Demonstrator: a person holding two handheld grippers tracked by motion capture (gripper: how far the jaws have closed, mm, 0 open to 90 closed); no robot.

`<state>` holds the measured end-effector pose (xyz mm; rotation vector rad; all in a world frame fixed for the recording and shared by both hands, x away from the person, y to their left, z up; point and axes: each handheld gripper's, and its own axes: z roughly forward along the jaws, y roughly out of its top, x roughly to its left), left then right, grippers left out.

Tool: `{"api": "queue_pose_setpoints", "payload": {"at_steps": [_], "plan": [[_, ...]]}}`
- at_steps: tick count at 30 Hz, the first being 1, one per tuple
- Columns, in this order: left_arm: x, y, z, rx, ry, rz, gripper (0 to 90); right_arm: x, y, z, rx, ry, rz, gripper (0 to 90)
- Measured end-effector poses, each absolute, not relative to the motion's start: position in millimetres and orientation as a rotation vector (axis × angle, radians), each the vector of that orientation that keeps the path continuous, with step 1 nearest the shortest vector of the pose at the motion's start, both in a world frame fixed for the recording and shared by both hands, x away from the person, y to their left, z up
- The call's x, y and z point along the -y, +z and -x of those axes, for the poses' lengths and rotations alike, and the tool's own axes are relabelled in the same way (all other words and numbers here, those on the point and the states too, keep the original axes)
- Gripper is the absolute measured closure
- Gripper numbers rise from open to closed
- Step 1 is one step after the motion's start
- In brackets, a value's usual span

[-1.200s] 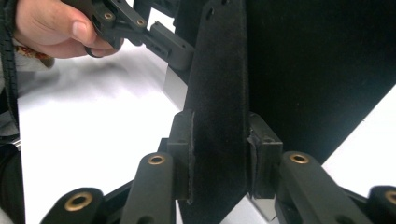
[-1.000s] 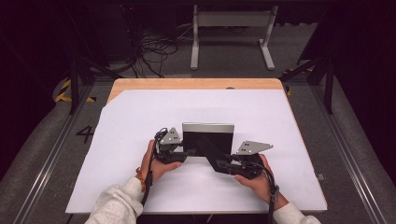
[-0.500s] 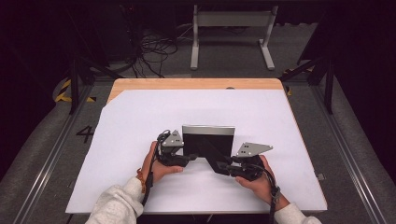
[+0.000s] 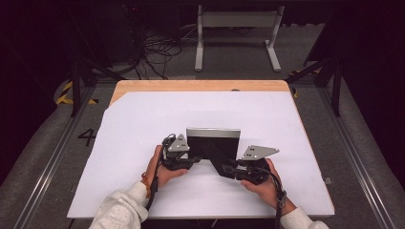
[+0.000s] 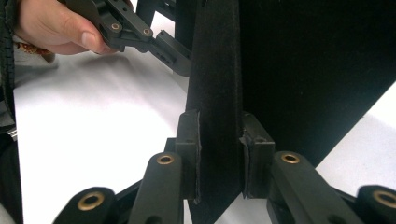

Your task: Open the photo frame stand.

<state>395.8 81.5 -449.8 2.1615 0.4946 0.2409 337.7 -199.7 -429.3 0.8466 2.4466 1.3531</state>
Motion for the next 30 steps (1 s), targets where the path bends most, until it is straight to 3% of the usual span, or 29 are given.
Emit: {"api": "queue_pose_setpoints", "payload": {"at_steps": [11, 30], "plan": [[-79, -450, -398, -0.498, 0.349, -2.165, 61.1, 201, -426, -340, -2.429, 1.364, -0.871, 75.4], [-89, -450, -397, -0.494, 0.333, -2.137, 59.1, 205, -428, -336, -2.441, 1.359, -0.866, 78.9]]}}
